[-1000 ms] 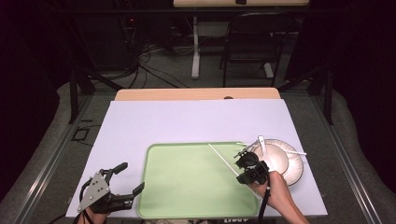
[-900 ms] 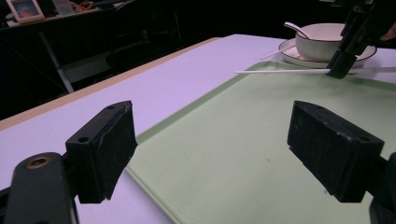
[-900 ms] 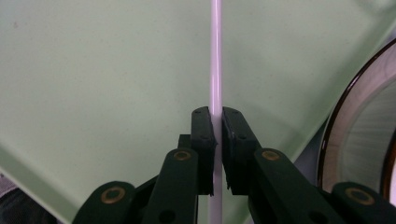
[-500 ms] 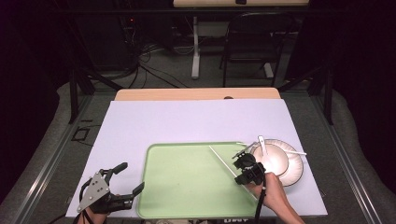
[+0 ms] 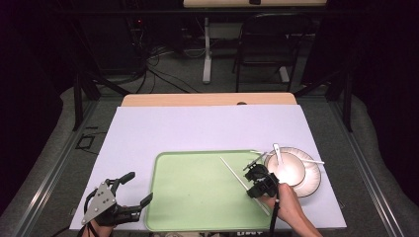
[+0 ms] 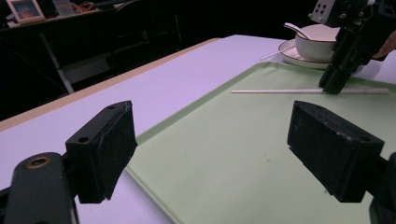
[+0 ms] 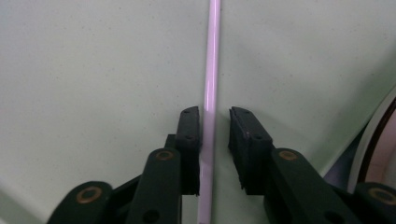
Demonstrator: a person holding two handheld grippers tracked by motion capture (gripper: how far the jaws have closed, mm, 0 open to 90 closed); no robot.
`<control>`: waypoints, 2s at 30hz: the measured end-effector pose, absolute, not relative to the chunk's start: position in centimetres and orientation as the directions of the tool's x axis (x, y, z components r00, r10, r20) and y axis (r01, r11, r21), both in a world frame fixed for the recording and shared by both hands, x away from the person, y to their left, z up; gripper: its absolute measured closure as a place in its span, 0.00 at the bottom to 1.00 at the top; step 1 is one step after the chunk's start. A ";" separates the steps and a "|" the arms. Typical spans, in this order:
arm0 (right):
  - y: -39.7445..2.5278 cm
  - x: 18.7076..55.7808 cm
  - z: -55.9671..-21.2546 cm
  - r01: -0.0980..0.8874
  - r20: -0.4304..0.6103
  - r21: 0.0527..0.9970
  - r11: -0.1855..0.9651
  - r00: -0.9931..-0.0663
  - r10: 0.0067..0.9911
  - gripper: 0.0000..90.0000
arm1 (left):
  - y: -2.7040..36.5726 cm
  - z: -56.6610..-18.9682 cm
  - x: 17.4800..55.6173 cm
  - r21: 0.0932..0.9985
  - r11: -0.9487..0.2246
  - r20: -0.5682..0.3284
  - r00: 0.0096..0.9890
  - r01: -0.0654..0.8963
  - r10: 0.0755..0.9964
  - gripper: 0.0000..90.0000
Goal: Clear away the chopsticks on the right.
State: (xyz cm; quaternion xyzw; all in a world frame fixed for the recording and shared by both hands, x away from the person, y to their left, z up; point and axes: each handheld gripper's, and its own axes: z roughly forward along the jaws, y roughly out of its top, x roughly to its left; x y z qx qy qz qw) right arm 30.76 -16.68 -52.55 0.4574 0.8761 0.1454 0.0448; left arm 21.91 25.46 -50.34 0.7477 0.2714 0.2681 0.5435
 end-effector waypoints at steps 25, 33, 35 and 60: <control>-21.0 29.8 -44.7 0.581 -0.034 0.539 0.610 -0.709 0.705 0.03 | 25.4 -50.4 22.0 0.956 -0.269 0.108 0.709 0.120 0.697 0.17; -24.4 30.4 -43.3 0.554 -0.082 0.569 0.607 -0.697 0.713 0.00 | 25.3 -50.4 22.0 0.955 -0.272 0.109 0.708 0.121 0.698 0.17; -25.6 30.6 -42.9 0.552 -0.083 0.588 0.592 -0.686 0.722 0.00 | 25.3 -50.4 22.0 0.955 -0.271 0.107 0.709 0.122 0.698 0.17; -33.2 34.7 -41.9 0.625 -0.135 0.510 0.591 -0.620 0.773 0.00 | 25.3 -50.3 22.0 0.955 -0.270 0.107 0.708 0.121 0.698 0.17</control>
